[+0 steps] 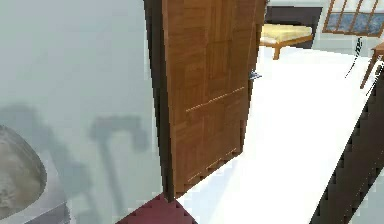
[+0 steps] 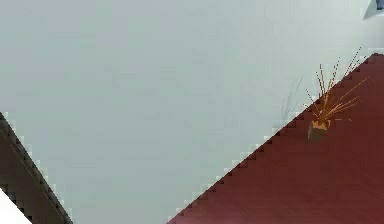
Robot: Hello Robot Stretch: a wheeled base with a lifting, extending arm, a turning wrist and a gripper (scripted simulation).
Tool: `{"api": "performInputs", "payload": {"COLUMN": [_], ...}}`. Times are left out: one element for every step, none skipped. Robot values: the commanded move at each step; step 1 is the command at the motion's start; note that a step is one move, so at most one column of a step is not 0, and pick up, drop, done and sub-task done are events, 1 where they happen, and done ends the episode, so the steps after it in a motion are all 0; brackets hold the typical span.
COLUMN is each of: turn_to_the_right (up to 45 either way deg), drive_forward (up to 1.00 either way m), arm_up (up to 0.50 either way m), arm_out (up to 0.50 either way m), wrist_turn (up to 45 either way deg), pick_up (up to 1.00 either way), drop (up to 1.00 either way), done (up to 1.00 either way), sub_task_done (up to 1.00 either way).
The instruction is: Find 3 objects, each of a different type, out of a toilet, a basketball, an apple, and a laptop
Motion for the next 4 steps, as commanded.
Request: {"api": "performInputs", "payload": {"turn_to_the_right": [6.0,0.0,45.0,21.0], "drive_forward": [0.0,0.65,0.0,0.0], "arm_up": [0.0,0.0,0.0,0.0], "arm_out": [0.0,0.0,0.0,0.0], "wrist_turn": [0.0,0.0,0.0,0.0], "pick_up": [0.0,0.0,0.0,0.0], "drop": [0.0,0.0,0.0,0.0], "done": [0.0,0.0,0.0,0.0], "sub_task_done": [0.0,0.0,0.0,0.0]}}
